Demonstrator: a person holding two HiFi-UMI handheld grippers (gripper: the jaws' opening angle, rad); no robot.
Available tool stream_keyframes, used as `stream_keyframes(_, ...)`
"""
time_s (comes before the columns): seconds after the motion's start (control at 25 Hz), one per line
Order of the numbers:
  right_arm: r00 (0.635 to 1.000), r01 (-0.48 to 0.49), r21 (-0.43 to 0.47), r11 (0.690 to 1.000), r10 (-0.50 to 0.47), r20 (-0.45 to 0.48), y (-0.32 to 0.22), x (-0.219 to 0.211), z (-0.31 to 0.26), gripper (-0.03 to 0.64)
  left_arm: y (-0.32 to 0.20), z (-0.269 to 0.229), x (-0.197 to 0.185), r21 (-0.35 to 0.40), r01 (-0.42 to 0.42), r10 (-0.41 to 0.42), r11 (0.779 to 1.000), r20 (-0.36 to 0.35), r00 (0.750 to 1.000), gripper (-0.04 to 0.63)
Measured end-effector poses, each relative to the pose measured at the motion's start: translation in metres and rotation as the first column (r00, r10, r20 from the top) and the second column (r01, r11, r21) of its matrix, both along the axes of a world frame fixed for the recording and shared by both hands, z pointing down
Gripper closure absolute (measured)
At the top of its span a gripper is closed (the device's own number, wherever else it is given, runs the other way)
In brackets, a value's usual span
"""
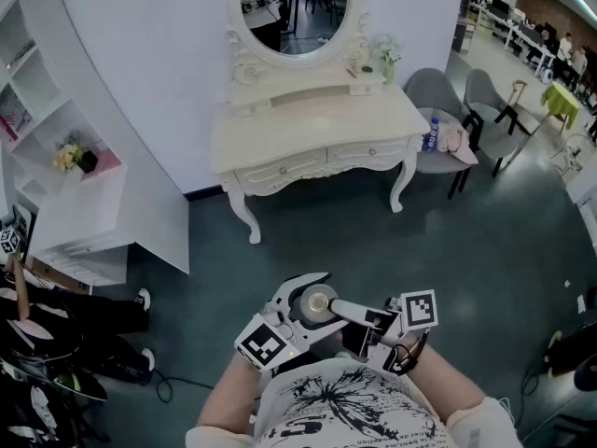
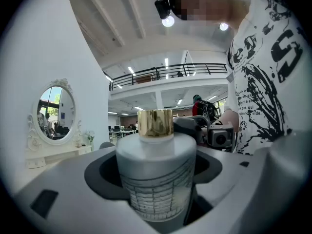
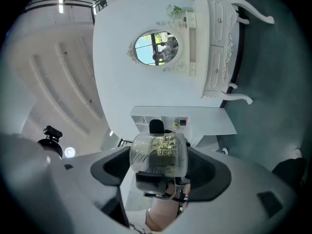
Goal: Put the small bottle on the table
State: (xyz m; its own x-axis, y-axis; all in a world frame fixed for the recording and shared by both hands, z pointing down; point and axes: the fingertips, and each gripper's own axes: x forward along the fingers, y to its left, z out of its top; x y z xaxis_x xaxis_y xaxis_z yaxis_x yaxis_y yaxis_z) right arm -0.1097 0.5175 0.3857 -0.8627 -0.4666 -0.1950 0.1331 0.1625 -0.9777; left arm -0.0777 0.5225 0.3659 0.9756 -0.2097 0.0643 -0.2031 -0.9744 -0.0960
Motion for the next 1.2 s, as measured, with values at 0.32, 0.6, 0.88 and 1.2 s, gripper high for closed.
stream_keyframes(0.32,1.000,0.001,0.000,1.000,-0.001,0.009,-0.003,0.016,-0.001,0.250,-0.003,0.001,0.016,0.015,-0.010,0.010,1.000,0.022,1.000,0.244)
stream_keyframes(0.6,1.000,-0.003,0.005,1.000,0.003,0.010,-0.008,0.035,0.002,0.250,-0.008,0.005,0.036,0.020,-0.009,0.009,1.000,0.032,0.999,0.244)
stream_keyframes(0.88,1.000,0.001,-0.005,1.000,-0.001,0.010,-0.028,0.048,0.006,0.250,-0.028,0.012,0.048,-0.002,-0.005,0.005,1.000,0.052,0.999,0.244)
stream_keyframes(1.2,0.999,-0.045,-0.038,0.998,0.045,0.008,-0.098,0.058,0.017,0.250,-0.098,0.020,0.058,-0.019,-0.033,0.033,0.999,0.045,0.998,0.244)
